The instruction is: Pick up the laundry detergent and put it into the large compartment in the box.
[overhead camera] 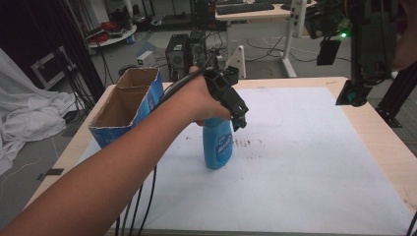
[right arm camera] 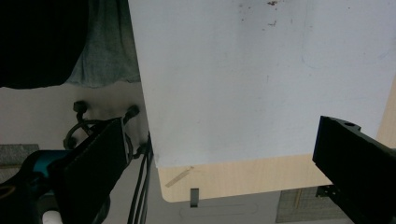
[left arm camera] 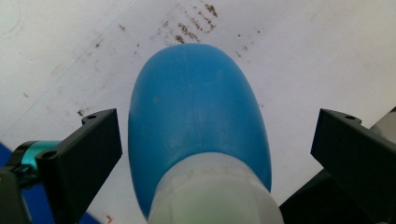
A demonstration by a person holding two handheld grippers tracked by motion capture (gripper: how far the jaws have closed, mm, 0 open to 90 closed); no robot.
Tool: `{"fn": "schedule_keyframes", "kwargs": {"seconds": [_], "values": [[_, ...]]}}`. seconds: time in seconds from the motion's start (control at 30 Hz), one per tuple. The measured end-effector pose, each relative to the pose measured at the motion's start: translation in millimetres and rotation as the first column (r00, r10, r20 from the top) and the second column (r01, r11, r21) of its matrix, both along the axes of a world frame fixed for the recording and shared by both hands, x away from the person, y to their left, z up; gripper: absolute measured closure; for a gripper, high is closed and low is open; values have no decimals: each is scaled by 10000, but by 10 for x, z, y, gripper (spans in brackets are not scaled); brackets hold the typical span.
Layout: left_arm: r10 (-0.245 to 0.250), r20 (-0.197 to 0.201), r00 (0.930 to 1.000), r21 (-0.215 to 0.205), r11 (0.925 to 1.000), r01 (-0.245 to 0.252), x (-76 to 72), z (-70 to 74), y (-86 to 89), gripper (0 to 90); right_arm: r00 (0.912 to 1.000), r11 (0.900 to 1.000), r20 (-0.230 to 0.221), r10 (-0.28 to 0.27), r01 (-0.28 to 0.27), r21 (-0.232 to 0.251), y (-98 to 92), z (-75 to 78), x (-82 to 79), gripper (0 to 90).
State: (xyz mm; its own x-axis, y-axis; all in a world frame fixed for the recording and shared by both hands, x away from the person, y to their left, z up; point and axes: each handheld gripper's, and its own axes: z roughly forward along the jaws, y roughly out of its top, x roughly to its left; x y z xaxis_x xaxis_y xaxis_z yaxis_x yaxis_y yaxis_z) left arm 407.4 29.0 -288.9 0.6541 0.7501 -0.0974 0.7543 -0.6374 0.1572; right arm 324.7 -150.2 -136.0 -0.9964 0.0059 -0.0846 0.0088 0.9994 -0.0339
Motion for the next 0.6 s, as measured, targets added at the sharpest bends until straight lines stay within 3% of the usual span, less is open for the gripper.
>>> {"fn": "schedule_keyframes", "kwargs": {"seconds": [0.6], "values": [[-64, 24, 10000, 532, 9986, 62, 15, -71, -44, 47, 10000, 10000, -48, -4, 4, -21, 0, -41, -15, 22]]}}
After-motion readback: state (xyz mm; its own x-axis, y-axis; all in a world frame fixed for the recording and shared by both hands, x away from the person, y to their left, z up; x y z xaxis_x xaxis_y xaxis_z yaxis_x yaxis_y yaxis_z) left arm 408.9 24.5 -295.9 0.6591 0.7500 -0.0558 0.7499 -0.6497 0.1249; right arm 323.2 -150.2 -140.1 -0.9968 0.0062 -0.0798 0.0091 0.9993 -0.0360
